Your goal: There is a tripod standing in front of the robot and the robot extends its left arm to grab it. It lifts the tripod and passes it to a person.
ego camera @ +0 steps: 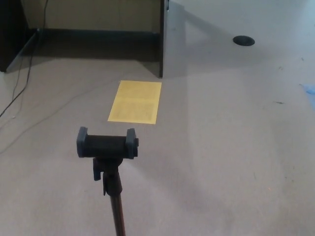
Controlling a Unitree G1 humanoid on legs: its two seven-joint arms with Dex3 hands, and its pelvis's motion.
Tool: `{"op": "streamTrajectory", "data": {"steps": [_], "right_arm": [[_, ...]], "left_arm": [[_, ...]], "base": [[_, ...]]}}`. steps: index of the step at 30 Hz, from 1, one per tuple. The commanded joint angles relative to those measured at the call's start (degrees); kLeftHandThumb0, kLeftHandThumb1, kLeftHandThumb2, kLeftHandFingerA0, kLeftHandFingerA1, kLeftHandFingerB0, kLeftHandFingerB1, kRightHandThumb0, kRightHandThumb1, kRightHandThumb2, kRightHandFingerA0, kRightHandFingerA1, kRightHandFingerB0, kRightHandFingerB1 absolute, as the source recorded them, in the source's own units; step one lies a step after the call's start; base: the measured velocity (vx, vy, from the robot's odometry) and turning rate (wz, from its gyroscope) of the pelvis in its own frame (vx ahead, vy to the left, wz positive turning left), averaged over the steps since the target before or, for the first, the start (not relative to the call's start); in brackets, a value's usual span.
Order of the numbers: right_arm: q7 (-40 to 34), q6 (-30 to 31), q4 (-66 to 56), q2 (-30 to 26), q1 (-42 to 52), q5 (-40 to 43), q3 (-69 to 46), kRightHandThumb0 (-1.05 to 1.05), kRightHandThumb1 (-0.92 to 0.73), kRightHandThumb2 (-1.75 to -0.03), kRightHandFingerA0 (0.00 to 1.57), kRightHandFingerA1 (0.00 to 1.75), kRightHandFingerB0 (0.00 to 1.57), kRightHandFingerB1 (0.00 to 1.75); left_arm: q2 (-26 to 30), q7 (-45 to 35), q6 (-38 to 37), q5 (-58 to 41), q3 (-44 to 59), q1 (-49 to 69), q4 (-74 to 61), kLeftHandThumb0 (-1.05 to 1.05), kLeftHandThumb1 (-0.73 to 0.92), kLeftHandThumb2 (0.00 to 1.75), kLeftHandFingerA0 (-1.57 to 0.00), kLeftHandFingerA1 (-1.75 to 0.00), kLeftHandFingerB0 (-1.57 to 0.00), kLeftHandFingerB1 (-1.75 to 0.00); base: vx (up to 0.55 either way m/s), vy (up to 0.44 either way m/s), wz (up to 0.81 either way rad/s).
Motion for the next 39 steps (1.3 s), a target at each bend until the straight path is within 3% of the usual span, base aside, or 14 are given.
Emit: {"op": "streamTrajectory", "data": {"steps": [1, 2, 3, 4, 10, 11, 23, 26, 27, 32, 33, 36, 37, 39], "right_arm": [[0.7, -2.2, 0.3, -1.1, 0.2, -0.7, 0.3, -0.4, -0.71, -0.61, 0.65, 0.42, 0.47, 0.36], [0.7, -2.1, 0.4, -1.1, 0.0, -0.7, 0.3, -0.4, -0.71, -0.61, 0.65, 0.42, 0.47, 0.36], [0.8, -2.2, 0.6, -1.0, 0.1, -0.6, 0.3, -0.4, -0.7, -0.62, 0.65, 0.42, 0.46, 0.36], [0.5, -2.3, 1.1, -1.0, -0.2, -0.7, 0.3, -0.4, -0.7, -0.61, 0.67, 0.42, 0.47, 0.36], [0.1, -2.6, 2.4, -0.9, -1.2, -1.1, 0.5, -0.4, -0.71, -0.61, 0.66, 0.42, 0.47, 0.36], [0.0, -3.2, 2.7, -0.9, -1.0, -1.3, 0.7, -0.4, -0.71, -0.61, 0.65, 0.42, 0.47, 0.36], [0.5, -3.4, 0.6, -1.3, -0.5, -0.6, 0.1, -0.41, -0.71, -0.61, 0.67, 0.42, 0.47, 0.36], [0.2, -3.5, 0.3, -1.4, -0.2, -1.0, 0.2, -0.41, -0.71, -0.61, 0.67, 0.43, 0.47, 0.36], [0.1, -3.8, 0.6, -1.4, -0.5, -1.0, 0.2, -0.41, -0.71, -0.61, 0.67, 0.43, 0.47, 0.36], [0.5, -3.6, 0.1, -1.5, -1.7, -1.2, 0.2, -0.41, -0.71, -0.61, 0.67, 0.43, 0.48, 0.37], [0.8, -3.5, 0.0, -1.6, -1.9, -1.1, 0.1, -0.41, -0.71, -0.61, 0.64, 0.42, 0.47, 0.36], [0.9, -3.2, 0.1, -1.5, -2.6, -1.0, 0.0, -0.41, -0.71, -0.61, 0.67, 0.43, 0.48, 0.37], [0.9, -3.3, 0.0, -1.5, -2.6, -1.1, 0.0, -0.41, -0.71, -0.61, 0.67, 0.44, 0.48, 0.37], [1.1, -3.8, -0.7, -1.6, -2.1, -0.8, -0.2, -0.4, -0.71, -0.61, 0.66, 0.44, 0.47, 0.37]], "left_arm": [[-0.3, -3.2, -5.6, -3.0, 2.4, 0.1, -2.0, -0.23, 0.34, 0.88, -0.07, -0.51, -0.06, -0.49], [-0.4, -4.1, -6.4, -3.2, 2.6, 0.2, -3.1, -0.23, 0.34, 0.88, -0.07, -0.51, -0.06, -0.49], [-0.8, -5.6, -6.2, -4.1, 2.9, 0.3, -5.4, -0.41, 0.47, 0.55, -0.22, -0.33, -0.16, -0.28], [-1.2, -7.5, -5.8, -5.2, 3.3, -0.2, -7.3, -0.27, 0.29, 0.85, -0.02, -0.48, 0.0, -0.46], [-1.9, -11.4, -0.5, -5.5, 1.5, -1.6, -21.5, -0.32, 0.22, 0.83, -0.01, -0.49, 0.0, -0.47], [-2.1, -13.0, -0.5, -6.3, 1.3, -2.0, -23.7, -0.61, 0.4, 0.68, -0.13, -0.4, -0.06, -0.27], [-4.5, -14.6, 10.3, -6.5, -1.6, -2.8, -45.0, -0.7, 0.39, 0.75, -0.12, -0.42, -0.05, -0.16], [-6.0, -16.4, 13.3, -8.9, -2.1, -2.7, -49.3, -0.6, 0.43, 0.54, -0.12, -0.33, -0.01, -0.23], [-6.1, -16.6, 12.6, -8.6, -2.5, -3.1, -49.3, -0.63, 0.42, 0.77, -0.02, -0.4, -0.1, -0.11], [-6.6, -17.7, 9.2, -7.6, -3.8, -5.1, -47.7, -0.68, 0.42, 0.82, 0.0, -0.38, -0.07, -0.1], [-6.8, -17.8, 10.1, -7.7, -4.0, -5.4, -48.0, -0.71, 0.47, 0.58, -0.08, -0.32, 0.0, -0.19], [-7.5, -17.8, 12.0, -7.4, -4.9, -6.2, -49.0, -0.7, 0.48, 0.57, -0.1, -0.32, 0.0, -0.19], [-7.6, -17.9, 12.0, -7.4, -5.1, -6.3, -49.0, -0.63, 0.39, 0.79, -0.01, -0.4, -0.03, -0.14], [-8.1, -17.8, 11.9, -6.6, -6.1, -6.9, -48.5, -0.63, 0.39, 0.8, -0.02, -0.42, -0.01, -0.14]], "base": [[0.0, 0.0, 0.0], [0.0, 0.0, 0.0], [0.0, 0.0, 0.0], [0.0, 0.0, 0.0], [0.0, 0.0, 0.0], [0.0, 0.0, 0.0], [0.0, 0.0, 0.0], [0.0, 0.0, 0.0], [0.0, 0.0, 0.0], [0.0, 0.0, 0.0], [0.0, 0.0, 0.0], [0.0, 0.0, 0.0], [0.0, 0.0, 0.0], [0.0, 0.0, 0.0]]}}
